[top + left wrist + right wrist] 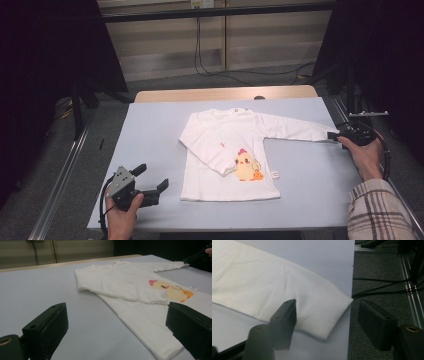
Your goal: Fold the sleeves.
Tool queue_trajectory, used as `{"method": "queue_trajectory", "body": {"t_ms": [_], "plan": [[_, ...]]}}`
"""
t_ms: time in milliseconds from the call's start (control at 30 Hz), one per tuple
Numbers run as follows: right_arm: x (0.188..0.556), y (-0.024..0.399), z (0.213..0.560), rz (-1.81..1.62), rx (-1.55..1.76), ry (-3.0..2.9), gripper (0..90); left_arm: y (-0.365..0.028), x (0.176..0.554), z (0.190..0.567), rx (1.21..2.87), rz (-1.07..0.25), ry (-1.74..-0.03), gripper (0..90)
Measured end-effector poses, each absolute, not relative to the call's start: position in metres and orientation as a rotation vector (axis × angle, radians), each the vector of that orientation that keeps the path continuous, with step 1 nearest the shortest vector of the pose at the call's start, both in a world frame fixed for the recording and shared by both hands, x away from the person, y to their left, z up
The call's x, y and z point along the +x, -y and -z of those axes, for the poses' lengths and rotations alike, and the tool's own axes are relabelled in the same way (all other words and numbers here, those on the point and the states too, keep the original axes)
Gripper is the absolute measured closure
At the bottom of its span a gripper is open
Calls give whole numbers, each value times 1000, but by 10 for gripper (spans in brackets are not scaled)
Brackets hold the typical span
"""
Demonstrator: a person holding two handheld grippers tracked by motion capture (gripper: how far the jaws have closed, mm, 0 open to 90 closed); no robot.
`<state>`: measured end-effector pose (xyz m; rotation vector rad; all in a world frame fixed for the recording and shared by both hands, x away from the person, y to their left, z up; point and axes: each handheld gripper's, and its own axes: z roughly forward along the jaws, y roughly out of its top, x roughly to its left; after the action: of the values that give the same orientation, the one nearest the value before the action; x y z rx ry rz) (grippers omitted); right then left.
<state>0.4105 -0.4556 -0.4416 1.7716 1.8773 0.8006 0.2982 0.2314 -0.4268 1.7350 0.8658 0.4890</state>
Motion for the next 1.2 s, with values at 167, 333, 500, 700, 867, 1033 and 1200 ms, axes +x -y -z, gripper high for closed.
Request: {"method": "queue_trajectory", "body": {"t_ms": [167,333,500,700,867,1033,1200], "plan": [[412,456,445,-782,1791,-1880,424,-232,298,427,1738,-494,-861,42],[412,456,449,-764,1826,-1874,456,-231,297,427,1750,-495,-857,42],[413,455,452,-771,1855,-1851,468,-230,298,427,1749,-486,-854,42],[413,457,454,-800,1900,-1818,477,-230,297,426,1742,-486,-853,39],[411,456,454,-800,1891,-1808,484,-231,297,426,1745,-490,-849,39],[412,447,452,-713,1808,-1825,534,-231,297,426,1743,-489,-848,39],[413,447,451,-752,1819,-1840,632,-231,296,425,1743,-486,-845,39]]}}
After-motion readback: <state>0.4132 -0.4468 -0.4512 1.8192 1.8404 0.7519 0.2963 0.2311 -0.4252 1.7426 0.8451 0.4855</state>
